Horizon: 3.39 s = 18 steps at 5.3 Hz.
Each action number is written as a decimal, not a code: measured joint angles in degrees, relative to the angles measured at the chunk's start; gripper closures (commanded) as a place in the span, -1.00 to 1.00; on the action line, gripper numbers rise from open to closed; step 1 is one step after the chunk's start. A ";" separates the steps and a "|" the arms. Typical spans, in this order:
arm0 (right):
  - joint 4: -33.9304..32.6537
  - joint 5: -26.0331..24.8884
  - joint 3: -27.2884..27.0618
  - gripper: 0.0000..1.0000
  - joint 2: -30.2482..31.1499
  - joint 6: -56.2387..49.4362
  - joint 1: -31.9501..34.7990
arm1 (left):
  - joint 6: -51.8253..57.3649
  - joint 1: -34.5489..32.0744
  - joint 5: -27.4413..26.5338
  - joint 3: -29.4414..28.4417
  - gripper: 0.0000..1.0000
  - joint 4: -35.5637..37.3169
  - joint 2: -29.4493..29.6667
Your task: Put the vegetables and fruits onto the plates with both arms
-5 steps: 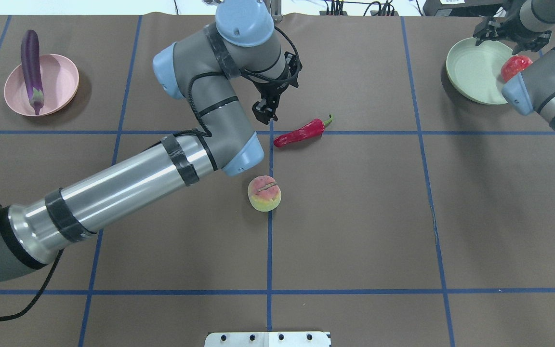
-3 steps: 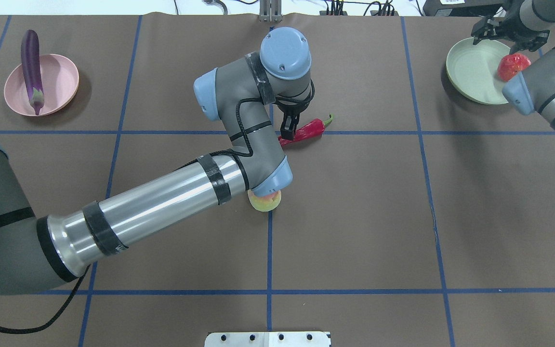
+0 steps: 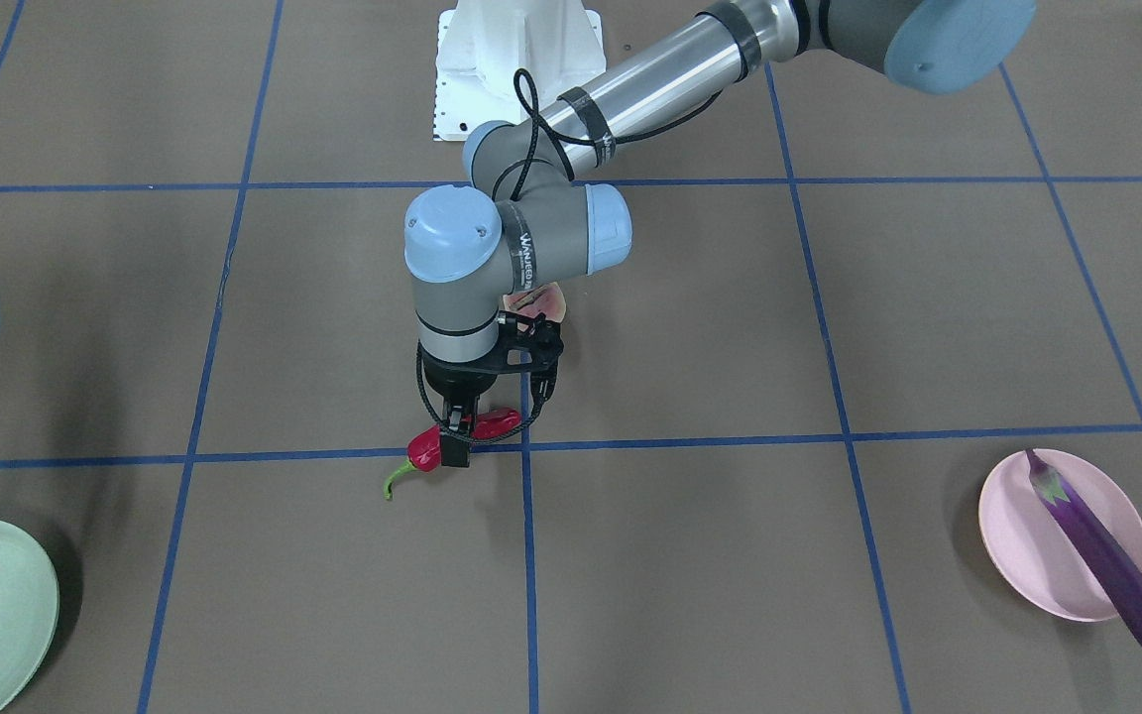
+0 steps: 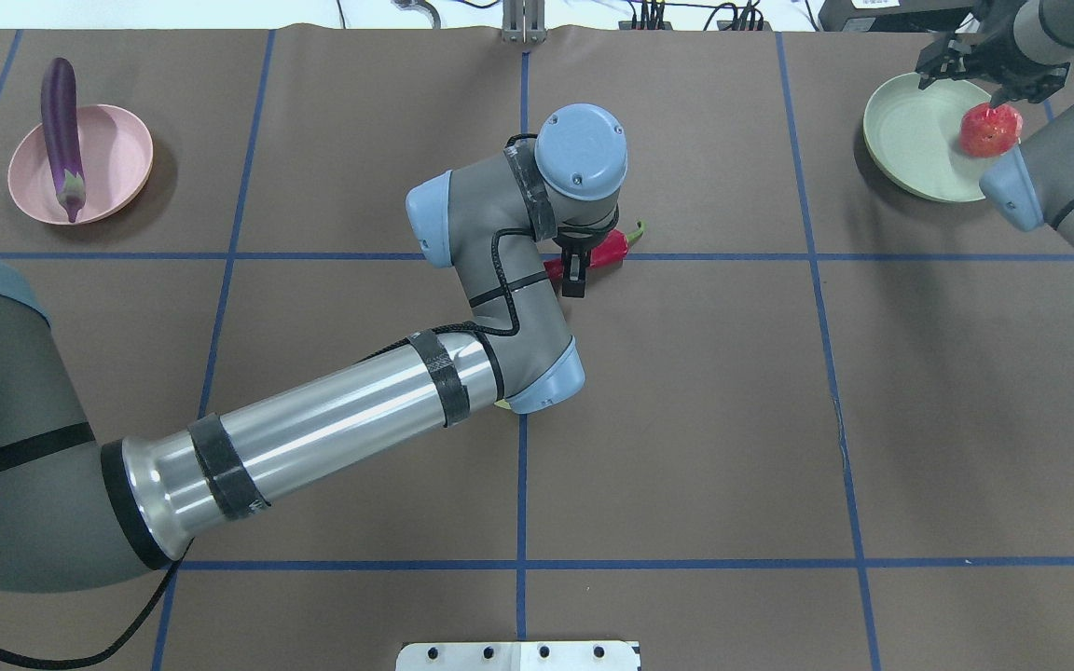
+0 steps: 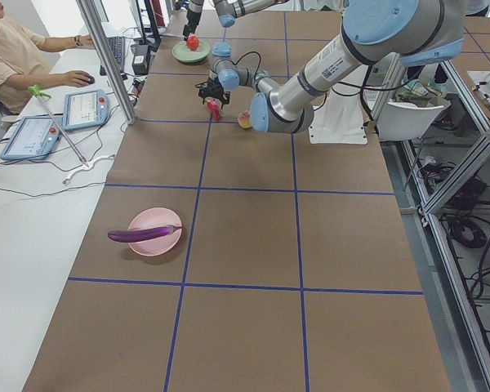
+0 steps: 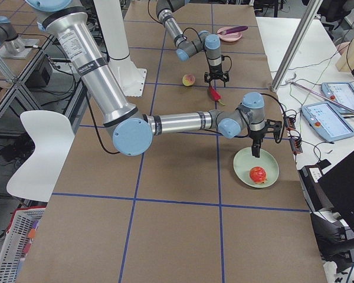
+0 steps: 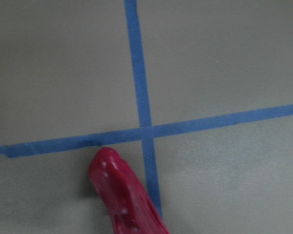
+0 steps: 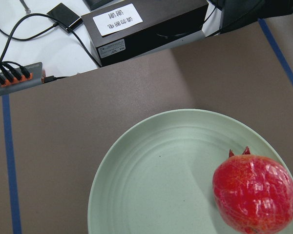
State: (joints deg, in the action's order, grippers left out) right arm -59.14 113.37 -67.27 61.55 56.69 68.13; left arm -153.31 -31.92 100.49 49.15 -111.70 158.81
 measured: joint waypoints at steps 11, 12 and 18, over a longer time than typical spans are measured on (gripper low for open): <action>-0.26 5.45 -10.36 -1.00 -0.33 10.42 -6.73 | 44.44 -20.35 15.18 4.05 1.00 -1.70 -11.00; -0.30 5.91 -14.22 -1.00 -0.14 16.63 -9.66 | 58.62 -25.70 18.26 4.52 1.00 -1.91 -16.20; -12.88 -3.87 -29.46 -1.00 -6.92 46.33 -31.97 | 106.65 -39.53 30.03 2.30 -1.00 -0.80 -31.28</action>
State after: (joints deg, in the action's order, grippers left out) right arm -72.02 109.51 -96.73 54.62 103.02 36.16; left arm -46.66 -71.45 130.52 51.45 -112.50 127.53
